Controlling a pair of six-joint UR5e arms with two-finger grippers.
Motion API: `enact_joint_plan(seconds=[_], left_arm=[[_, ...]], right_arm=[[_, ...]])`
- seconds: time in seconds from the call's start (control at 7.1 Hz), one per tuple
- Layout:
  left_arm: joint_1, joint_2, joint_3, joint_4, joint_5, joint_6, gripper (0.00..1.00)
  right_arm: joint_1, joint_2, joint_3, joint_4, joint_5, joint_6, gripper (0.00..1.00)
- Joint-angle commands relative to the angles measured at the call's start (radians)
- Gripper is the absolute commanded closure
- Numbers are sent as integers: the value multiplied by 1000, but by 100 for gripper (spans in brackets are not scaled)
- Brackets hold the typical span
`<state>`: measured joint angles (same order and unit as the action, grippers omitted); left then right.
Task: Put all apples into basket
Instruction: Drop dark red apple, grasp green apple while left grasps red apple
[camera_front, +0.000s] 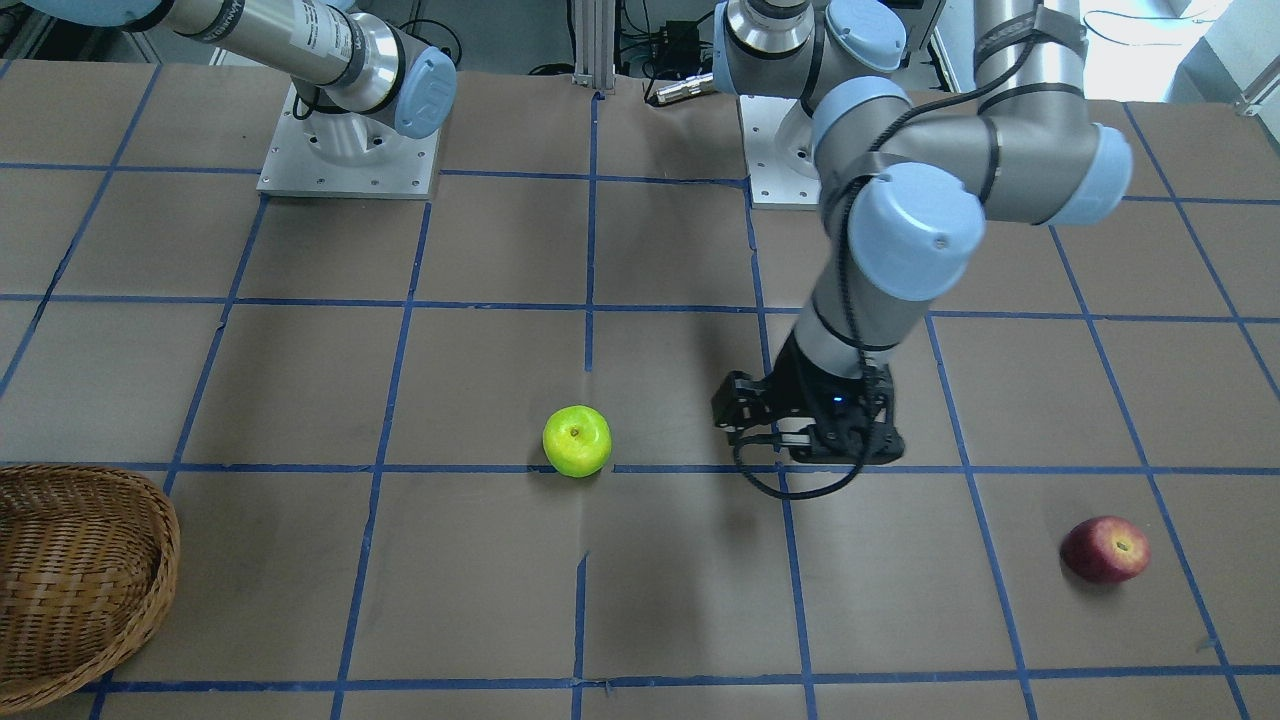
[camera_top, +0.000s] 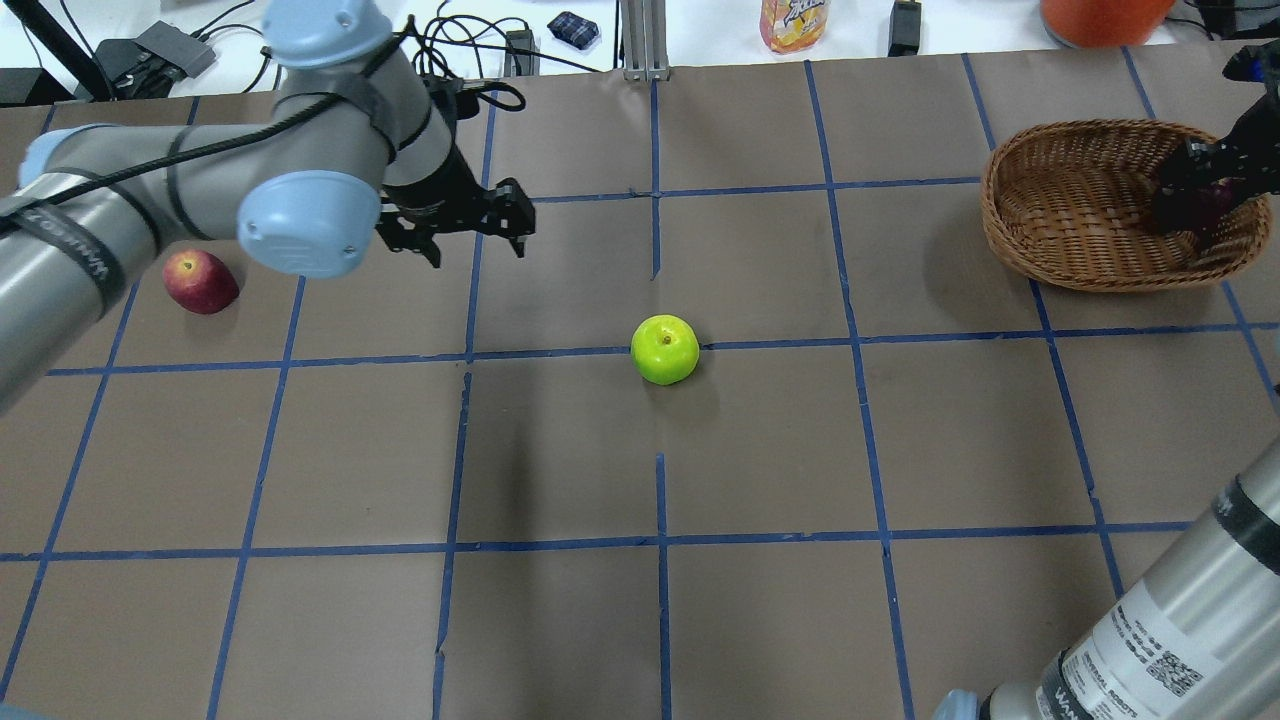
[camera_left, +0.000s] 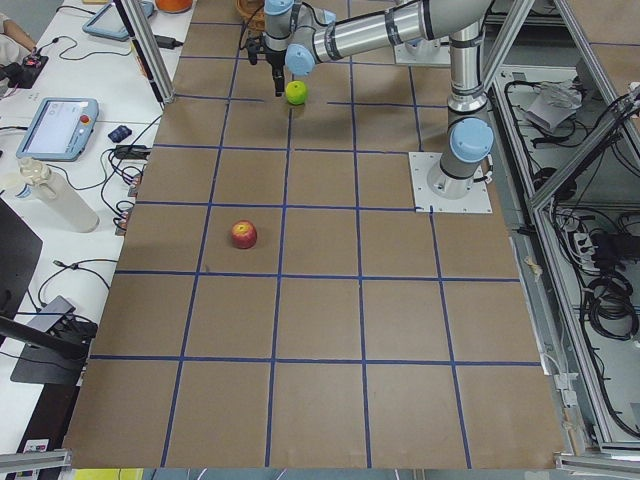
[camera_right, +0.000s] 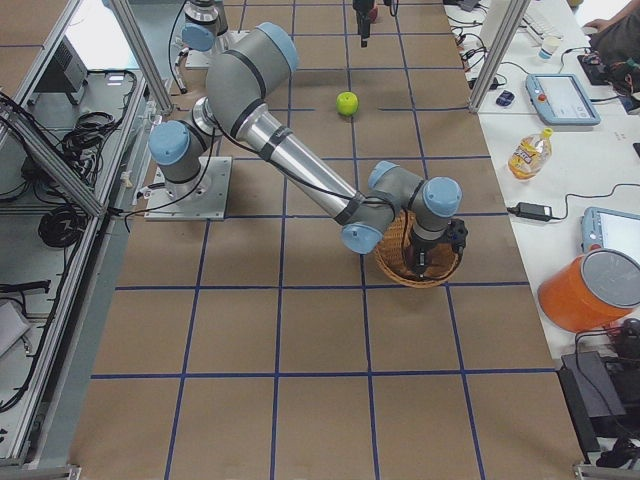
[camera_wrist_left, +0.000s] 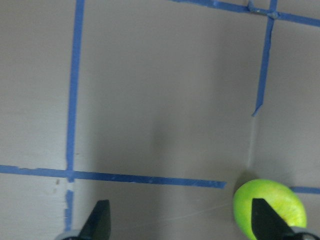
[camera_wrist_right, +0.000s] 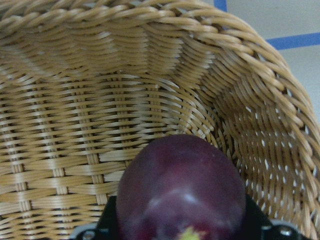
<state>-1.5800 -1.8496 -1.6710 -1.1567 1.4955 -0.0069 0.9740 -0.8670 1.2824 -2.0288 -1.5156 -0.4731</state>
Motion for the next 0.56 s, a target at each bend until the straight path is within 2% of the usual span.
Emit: enact_joint_plan(seconds=[0.0, 0.14, 0.42], left_arm=[[232, -2, -30, -23, 64, 372, 0], [339, -28, -27, -5, 75, 563, 0], [463, -75, -10, 79, 75, 735, 0]], right_arm=[[0, 6, -3, -19, 11, 4, 5], [0, 2, -5, -13, 41, 8, 0], [5, -18, -3, -1, 41, 8, 0]])
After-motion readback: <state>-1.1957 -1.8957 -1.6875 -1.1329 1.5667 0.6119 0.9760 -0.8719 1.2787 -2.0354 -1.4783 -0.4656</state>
